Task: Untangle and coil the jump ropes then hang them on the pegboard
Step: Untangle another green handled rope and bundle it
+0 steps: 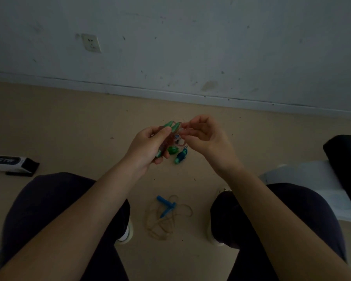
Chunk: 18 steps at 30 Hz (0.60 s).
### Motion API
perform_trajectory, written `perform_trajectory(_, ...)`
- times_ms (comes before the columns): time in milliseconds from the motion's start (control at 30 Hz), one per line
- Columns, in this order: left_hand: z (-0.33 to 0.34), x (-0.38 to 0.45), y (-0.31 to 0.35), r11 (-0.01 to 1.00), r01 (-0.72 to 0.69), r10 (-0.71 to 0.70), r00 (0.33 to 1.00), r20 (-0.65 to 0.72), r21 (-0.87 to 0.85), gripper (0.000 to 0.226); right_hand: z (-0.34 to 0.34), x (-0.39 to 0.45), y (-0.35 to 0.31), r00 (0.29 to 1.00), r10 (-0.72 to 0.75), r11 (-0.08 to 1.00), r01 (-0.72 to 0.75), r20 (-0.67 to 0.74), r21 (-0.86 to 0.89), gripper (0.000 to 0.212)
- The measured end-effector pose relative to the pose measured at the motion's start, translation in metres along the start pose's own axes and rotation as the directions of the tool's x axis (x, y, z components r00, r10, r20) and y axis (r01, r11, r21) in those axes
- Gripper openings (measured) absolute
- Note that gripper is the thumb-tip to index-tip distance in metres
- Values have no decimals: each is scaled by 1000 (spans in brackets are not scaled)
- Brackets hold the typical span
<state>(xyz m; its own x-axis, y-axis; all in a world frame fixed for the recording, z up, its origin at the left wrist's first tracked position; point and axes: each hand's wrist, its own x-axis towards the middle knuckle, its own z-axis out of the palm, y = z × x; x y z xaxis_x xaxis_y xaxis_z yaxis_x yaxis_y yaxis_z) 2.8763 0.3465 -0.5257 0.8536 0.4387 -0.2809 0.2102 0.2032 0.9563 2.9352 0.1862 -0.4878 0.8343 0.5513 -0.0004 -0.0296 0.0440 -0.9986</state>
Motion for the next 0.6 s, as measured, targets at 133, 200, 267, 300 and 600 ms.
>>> perform_trajectory(133, 1, -2, 3, 1000, 6, -6, 1000, 1, 5, 17, 2, 1, 1, 1000, -15, 994, 14, -2, -104, 42)
perform_trajectory(200, 1, -3, 3, 1000, 6, -6, 1000, 15, 12, 18, 3, 2, 2, 999, -46, 980, 42, -16, -193, 38)
perform_trajectory(267, 2, -6, 4, 1000, 2, -3, 999, 36, 27, 20, 2, 4, 4, 995, -94, 956, 79, -40, -284, 32)
perform_trajectory(300, 3, -6, 4, 1000, 1, -2, 999, 46, 30, 20, 1, 5, 6, 991, -124, 940, 100, -52, -327, 29)
perform_trajectory(600, 3, -8, 6, 1000, 5, -5, 998, 57, -1, 23, -5, 7, 10, 979, -126, 955, 76, -159, -287, 19)
